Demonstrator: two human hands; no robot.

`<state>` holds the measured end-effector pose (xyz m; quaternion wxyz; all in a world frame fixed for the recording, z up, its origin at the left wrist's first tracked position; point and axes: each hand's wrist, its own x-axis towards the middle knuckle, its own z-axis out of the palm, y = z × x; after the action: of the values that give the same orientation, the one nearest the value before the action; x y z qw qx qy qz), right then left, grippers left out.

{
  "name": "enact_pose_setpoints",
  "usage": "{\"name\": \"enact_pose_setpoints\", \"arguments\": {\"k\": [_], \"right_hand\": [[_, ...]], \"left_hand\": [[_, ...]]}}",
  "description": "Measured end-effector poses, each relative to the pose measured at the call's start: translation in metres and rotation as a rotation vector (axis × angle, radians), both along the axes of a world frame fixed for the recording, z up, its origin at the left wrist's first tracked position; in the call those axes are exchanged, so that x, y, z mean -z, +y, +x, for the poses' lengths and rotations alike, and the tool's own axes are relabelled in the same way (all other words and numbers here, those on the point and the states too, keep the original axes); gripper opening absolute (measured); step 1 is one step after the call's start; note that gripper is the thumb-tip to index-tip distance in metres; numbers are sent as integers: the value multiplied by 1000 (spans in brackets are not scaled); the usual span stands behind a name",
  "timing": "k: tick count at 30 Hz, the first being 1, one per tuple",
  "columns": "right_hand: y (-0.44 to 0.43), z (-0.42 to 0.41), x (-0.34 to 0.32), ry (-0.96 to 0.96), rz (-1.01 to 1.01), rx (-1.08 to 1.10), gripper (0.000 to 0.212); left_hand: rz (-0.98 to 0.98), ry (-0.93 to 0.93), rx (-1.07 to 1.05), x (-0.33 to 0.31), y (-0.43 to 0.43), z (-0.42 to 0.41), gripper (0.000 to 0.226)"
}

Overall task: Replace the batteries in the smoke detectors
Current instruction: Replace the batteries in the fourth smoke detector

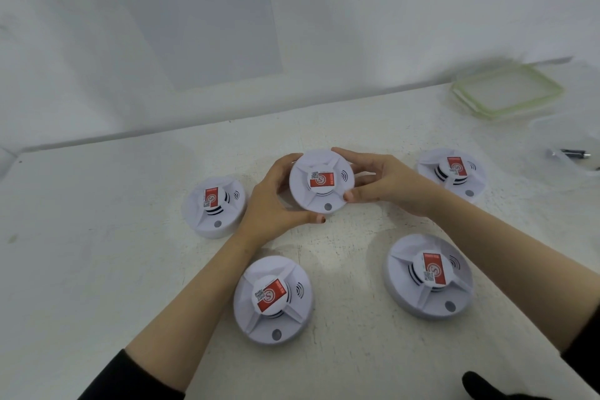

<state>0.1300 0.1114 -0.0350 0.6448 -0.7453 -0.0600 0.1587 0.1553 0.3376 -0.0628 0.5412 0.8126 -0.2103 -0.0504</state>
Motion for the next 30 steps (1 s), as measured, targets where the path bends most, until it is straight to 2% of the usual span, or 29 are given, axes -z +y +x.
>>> {"name": "enact_pose_setpoints", "arguments": {"k": [15,21,26,30], "right_hand": [[-6,-7,-5,-36,-89,-5,63],[-8,-11,1,-85,-210,3,59],[-7,-11,-2,-144,-396,-12,55],[-4,-10,-10,-122,-407,-72,50]], "left_hand": [[70,-19,10,-1,-1,-1,91],[220,-136,67,-4,-3,1,91],[273,-120,70,-2,-4,1,91],[325,-54,98,-9,-3,1,93]]}}
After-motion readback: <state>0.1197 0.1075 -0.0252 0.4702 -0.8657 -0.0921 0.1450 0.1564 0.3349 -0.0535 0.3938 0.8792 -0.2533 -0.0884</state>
